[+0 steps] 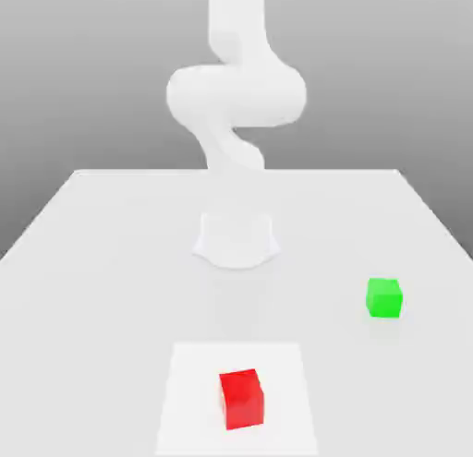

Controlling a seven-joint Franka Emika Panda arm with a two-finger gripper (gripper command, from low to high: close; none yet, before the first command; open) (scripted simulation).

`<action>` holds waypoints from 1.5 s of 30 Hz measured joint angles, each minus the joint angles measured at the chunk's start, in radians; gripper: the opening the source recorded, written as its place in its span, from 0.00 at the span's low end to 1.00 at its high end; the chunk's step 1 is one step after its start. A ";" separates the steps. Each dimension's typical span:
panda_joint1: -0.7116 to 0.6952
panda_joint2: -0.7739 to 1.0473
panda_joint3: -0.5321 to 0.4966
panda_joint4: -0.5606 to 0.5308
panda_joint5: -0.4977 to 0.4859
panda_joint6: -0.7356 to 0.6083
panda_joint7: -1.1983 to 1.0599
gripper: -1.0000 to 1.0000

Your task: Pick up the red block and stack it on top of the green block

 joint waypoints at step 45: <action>0.241 0.712 0.113 -0.377 0.088 0.370 -0.357 0.00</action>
